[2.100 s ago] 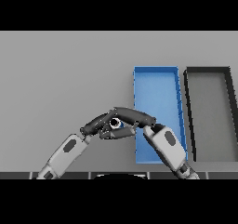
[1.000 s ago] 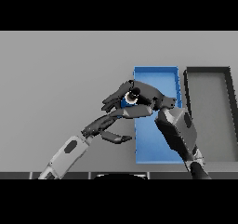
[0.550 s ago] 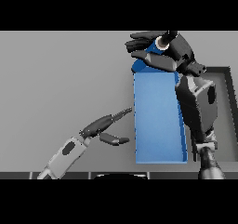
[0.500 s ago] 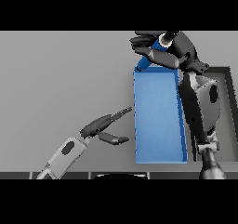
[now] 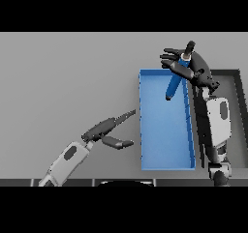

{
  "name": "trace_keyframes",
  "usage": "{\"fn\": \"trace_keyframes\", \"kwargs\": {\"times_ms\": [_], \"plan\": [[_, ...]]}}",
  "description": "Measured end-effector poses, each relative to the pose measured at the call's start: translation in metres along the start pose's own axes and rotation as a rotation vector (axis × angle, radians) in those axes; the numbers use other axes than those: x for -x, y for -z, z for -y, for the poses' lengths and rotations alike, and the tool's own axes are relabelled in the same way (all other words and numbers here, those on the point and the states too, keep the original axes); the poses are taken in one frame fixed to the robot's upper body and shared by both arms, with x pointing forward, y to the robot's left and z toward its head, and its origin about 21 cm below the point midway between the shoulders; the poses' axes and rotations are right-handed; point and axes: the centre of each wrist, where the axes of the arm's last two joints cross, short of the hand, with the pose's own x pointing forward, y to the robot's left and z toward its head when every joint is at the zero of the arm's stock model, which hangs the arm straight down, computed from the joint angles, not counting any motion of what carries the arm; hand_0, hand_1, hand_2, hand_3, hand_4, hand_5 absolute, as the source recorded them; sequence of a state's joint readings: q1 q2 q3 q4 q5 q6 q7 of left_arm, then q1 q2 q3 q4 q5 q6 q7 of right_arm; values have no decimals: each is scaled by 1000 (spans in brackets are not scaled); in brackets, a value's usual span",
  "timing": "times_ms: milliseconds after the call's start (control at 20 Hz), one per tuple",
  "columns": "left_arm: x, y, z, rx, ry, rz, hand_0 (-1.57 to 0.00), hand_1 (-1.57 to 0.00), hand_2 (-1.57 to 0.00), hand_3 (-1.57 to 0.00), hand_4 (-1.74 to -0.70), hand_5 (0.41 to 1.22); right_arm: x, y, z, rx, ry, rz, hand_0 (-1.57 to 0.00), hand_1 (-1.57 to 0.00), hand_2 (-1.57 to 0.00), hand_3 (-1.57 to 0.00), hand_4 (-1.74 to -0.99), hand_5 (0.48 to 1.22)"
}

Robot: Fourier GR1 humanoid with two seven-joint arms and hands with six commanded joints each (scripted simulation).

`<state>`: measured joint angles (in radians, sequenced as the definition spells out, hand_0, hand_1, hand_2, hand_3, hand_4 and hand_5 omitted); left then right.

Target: Pick up the blue pipe and place it into the blue bin.

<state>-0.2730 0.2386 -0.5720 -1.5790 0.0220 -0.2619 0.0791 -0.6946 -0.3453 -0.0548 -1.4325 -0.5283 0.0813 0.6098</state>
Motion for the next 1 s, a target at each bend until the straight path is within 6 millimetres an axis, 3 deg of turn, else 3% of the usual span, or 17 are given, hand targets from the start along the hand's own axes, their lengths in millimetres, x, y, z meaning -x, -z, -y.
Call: {"fn": "trace_keyframes", "kwargs": {"times_ms": [150, 350, 400, 450, 550, 700, 850, 1000], "plan": [[1, -1, 2, -2, 8, 17, 1, 1, 1, 1, -881, 463, 37, -5, 9, 58, 16, -137, -1571, -1571, -1571, -1571, -1741, 1122], [0, 0, 2, -4, 6, -3, 1, 1, 1, 1, -884, 460, 83, -20, 11, 69, 14, -317, -1571, -1571, -1571, -1571, -1591, 1114], [1, 1, 3, -10, 2, -12, 1, 1, 1, 1, -885, 457, 93, -17, 11, 80, 1, -370, -1571, -1571, -1571, -1330, -1599, 1110], [1, 3, 4, -5, -3, -6, 1, 1, 1, 1, -886, 455, 100, -19, 15, 99, -8, -425, -1563, -1459, -1393, -1122, -1547, 1133], [0, 1, 3, -9, 2, 4, 1, 1, 1, 1, -885, 454, 115, -19, 17, 118, 16, -533, -1045, -933, -891, -718, -1455, 1164], [2, -1, 4, -4, 4, -6, 1, 1, 1, 1, -888, 453, 119, -15, 15, 125, 35, -634, -534, -477, -456, -367, -1285, 1141], [0, 1, 4, -4, 7, -13, 1, 1, 1, 1, -893, 454, 118, -18, 10, 59, -105, -709, -273, -244, -233, -187, -1179, 975], [0, 1, 2, -7, 3, -11, 1, 1, 1, 1, -897, 450, 128, -18, 5, 45, -235, -735, -139, -124, -119, -95, -1131, 857]]}}
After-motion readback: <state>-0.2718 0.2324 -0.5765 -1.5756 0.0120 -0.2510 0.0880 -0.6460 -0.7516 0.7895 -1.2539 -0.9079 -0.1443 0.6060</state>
